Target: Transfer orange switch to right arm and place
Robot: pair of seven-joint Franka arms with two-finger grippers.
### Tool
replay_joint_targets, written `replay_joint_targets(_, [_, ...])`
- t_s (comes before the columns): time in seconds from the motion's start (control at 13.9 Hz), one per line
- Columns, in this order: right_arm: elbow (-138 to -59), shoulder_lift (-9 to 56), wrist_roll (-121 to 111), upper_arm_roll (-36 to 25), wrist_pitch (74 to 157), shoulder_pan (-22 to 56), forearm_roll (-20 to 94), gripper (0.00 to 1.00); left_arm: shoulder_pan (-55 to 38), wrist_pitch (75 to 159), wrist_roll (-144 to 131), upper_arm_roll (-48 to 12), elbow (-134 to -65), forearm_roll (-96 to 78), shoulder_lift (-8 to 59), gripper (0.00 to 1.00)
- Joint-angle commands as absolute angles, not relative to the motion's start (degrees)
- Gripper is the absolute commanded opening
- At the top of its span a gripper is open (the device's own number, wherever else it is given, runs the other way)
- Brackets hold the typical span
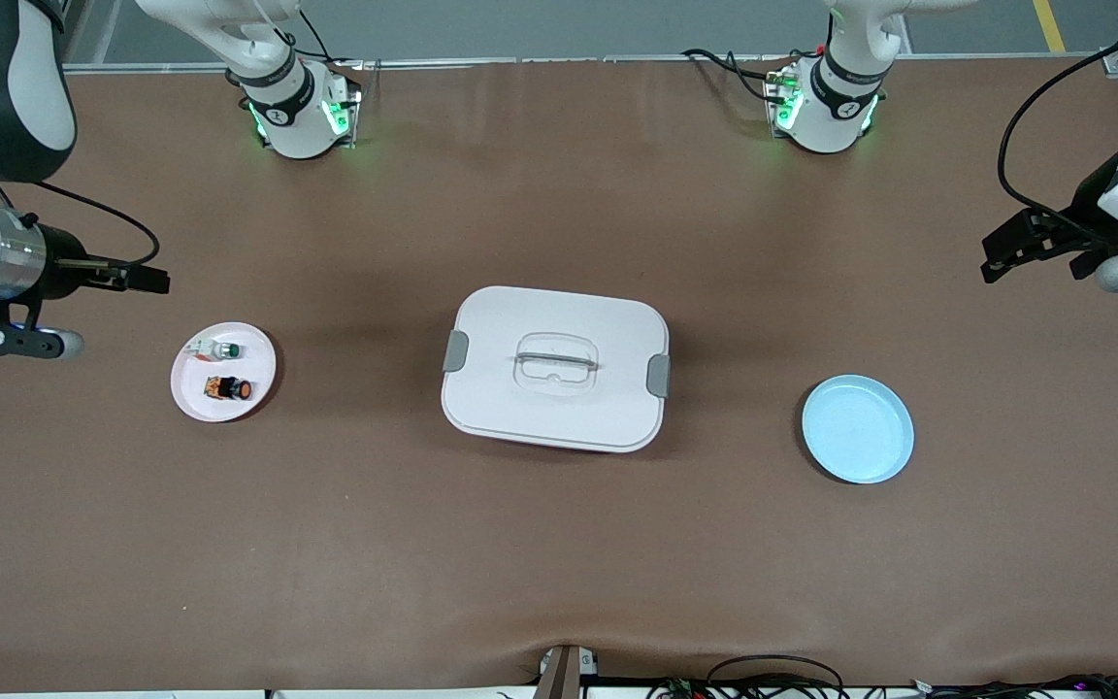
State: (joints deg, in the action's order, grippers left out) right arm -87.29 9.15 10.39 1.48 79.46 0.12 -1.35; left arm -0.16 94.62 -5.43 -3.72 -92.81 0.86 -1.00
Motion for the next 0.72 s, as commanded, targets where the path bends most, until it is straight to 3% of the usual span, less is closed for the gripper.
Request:
replay_joint_targets(0.0, [-84.2,9.5,12.0,1.6,77.3,0.0,-0.7,1.00,0.0,93.3,-3.5,-3.5,-91.1,-0.1,-0.4,1.00])
replay_joint_targets(0.43, [-83.3,8.5,12.0,1.8,71.6,1.1,-0.8,1.00,-0.1,93.3,-3.5,-3.5,-91.1,-0.1,-0.4,1.00])
replay_joint_targets(0.65, [-78.9,8.7,12.0,1.7,67.8,1.1,-0.5,1.00,-0.1,93.3,-3.5,-3.5,-91.1,0.0,-0.4,1.00])
